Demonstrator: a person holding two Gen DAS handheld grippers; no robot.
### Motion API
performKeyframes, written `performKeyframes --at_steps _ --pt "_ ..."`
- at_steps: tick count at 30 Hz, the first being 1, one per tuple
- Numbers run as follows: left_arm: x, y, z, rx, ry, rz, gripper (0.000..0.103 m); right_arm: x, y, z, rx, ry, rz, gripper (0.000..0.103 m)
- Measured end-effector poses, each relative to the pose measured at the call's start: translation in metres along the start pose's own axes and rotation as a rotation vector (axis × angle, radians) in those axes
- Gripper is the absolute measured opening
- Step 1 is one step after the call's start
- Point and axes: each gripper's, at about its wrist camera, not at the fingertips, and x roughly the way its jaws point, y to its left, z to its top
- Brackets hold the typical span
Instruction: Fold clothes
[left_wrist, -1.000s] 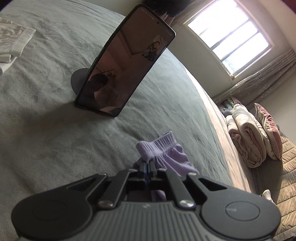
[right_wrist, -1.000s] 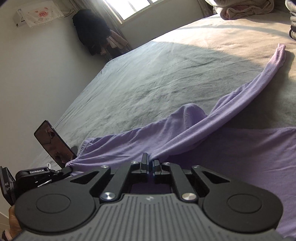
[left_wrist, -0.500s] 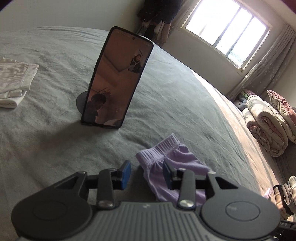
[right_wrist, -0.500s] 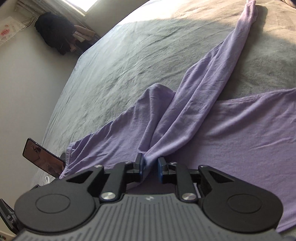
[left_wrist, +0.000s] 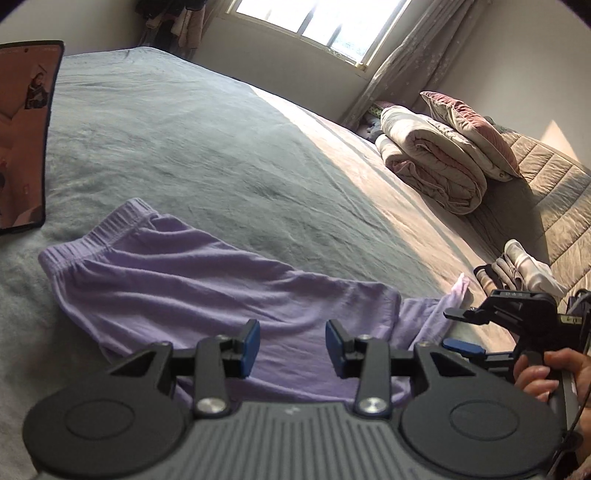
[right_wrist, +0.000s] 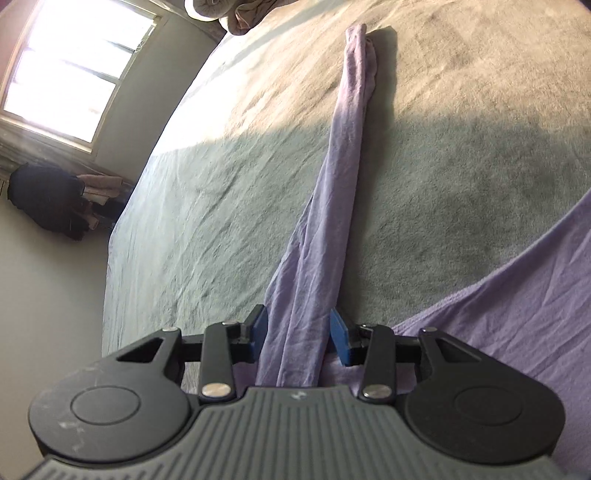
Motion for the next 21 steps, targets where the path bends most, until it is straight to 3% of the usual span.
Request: performKeyframes --at_steps 8,13,17,21 --pt "0.036 -0.048 -0.018 0.165 0.076 -0.122 0.04 0.029 -0.015 0.023 0.152 0.009 0.093 0.042" --pt "0.053 -0.062 -0.026 0.209 0.116 -0.126 0.04 0.042 -0.025 0.031 0.229 -0.008 0.176 0.042" --pt "0.057 -0.069 -0.029 0.244 0.115 -0.113 0.04 0.052 -0.026 0.036 0.217 -0.029 0.234 0.042" --pt "0.058 -0.078 -0.035 0.311 0.097 -0.077 0.037 0.06 -0.024 0.038 0.124 -0.049 0.236 0.016"
